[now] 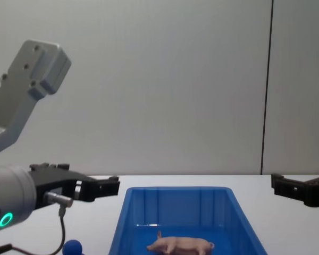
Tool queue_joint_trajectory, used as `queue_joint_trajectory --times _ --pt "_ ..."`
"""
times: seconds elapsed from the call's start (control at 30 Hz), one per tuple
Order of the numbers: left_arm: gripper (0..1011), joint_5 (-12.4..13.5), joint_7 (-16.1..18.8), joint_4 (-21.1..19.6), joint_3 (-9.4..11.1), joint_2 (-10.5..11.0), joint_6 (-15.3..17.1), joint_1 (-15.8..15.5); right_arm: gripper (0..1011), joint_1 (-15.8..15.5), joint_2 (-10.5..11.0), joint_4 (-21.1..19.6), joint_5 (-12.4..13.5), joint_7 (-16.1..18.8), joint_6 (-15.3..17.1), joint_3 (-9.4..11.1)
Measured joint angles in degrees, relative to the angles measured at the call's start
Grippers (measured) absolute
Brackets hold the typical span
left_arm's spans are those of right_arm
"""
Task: Pick up the two dolls from the table and place them into the box.
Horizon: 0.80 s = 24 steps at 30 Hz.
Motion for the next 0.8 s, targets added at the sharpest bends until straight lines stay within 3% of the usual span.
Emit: queue_joint_trajectory --times 0.43,0.8 --pt "1001 -1.88 2.35 0.01 -0.68 0.02 3.91 1.04 1001 -0.05 0.02 -0.03 0.00 -0.08 0.00 0.00" --pt "1001 -2.22 2.13 0.82 -0.96 -0.37 6.19 1.07 1001 -0.05 0.02 -0.03 0.00 -0.08 -0.01 -0.01"
